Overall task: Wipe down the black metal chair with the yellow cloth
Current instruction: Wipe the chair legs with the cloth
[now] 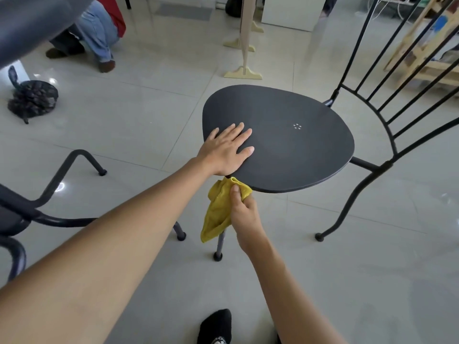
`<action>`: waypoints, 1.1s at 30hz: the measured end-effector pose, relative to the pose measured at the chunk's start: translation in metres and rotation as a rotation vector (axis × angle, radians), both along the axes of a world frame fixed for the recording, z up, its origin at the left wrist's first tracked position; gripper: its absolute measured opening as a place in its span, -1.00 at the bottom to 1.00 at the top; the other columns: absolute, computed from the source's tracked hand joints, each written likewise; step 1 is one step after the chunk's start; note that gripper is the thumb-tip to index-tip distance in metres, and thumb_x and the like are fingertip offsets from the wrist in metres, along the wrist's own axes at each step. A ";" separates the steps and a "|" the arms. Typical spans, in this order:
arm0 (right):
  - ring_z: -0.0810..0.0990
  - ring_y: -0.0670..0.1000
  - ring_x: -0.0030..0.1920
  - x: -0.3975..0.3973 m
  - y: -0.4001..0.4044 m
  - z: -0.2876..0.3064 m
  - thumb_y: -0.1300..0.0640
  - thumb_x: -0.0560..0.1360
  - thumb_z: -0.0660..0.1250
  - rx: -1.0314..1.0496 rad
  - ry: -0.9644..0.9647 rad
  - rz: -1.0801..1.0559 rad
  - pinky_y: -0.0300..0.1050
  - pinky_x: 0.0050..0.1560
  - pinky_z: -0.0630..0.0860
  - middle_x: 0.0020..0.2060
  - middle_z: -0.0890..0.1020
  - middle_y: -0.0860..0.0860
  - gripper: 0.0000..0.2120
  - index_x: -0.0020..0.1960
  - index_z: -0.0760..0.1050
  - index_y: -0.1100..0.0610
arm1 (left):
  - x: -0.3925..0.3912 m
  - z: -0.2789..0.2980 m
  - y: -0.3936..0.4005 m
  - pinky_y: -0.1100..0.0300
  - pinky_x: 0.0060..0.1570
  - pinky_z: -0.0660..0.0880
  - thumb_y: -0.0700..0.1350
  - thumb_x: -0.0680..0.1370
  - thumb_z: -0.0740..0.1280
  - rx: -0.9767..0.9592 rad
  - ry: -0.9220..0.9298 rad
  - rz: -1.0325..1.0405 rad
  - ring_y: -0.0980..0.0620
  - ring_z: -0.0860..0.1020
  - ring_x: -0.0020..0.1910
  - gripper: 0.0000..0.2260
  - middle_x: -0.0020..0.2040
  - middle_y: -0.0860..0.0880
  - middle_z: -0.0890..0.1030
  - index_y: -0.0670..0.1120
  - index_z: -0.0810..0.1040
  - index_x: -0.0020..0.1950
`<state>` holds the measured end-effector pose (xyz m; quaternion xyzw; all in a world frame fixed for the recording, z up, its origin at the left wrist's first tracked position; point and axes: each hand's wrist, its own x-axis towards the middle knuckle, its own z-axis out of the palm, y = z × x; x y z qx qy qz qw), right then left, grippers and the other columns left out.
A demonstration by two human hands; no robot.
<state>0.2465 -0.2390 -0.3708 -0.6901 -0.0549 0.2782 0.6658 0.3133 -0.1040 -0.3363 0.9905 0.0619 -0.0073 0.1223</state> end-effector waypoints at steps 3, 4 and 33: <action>0.62 -0.32 -0.17 0.000 -0.002 -0.002 0.02 0.65 0.05 -0.003 -0.046 0.037 -0.48 -0.29 0.49 -0.10 0.62 -0.17 -0.74 0.21 0.44 0.06 | 0.002 0.000 0.001 -0.01 0.50 -0.15 0.19 0.61 -0.11 0.000 -0.008 -0.014 0.10 -0.10 0.54 -0.48 0.58 0.06 -0.05 0.08 -0.03 0.55; 0.62 -0.33 -0.16 -0.001 -0.004 -0.004 0.02 0.66 0.04 -0.010 -0.069 0.046 -0.48 -0.27 0.49 -0.10 0.62 -0.17 -0.73 0.22 0.44 0.06 | 0.002 0.000 0.001 -0.01 0.50 -0.15 0.19 0.61 -0.11 -0.002 -0.011 -0.016 0.10 -0.10 0.54 -0.48 0.58 0.06 -0.05 0.09 -0.02 0.55; 0.54 0.04 -0.22 -0.007 -0.005 -0.318 -0.07 0.35 0.07 -0.478 -0.032 0.412 0.26 -0.08 0.56 -0.20 0.54 -0.08 -0.77 -0.03 0.32 -0.04 | 0.006 -0.005 0.000 0.05 0.49 -0.15 0.23 0.58 0.00 -0.054 -0.078 0.046 0.17 -0.06 0.53 -0.47 0.57 0.12 0.01 0.14 0.08 0.53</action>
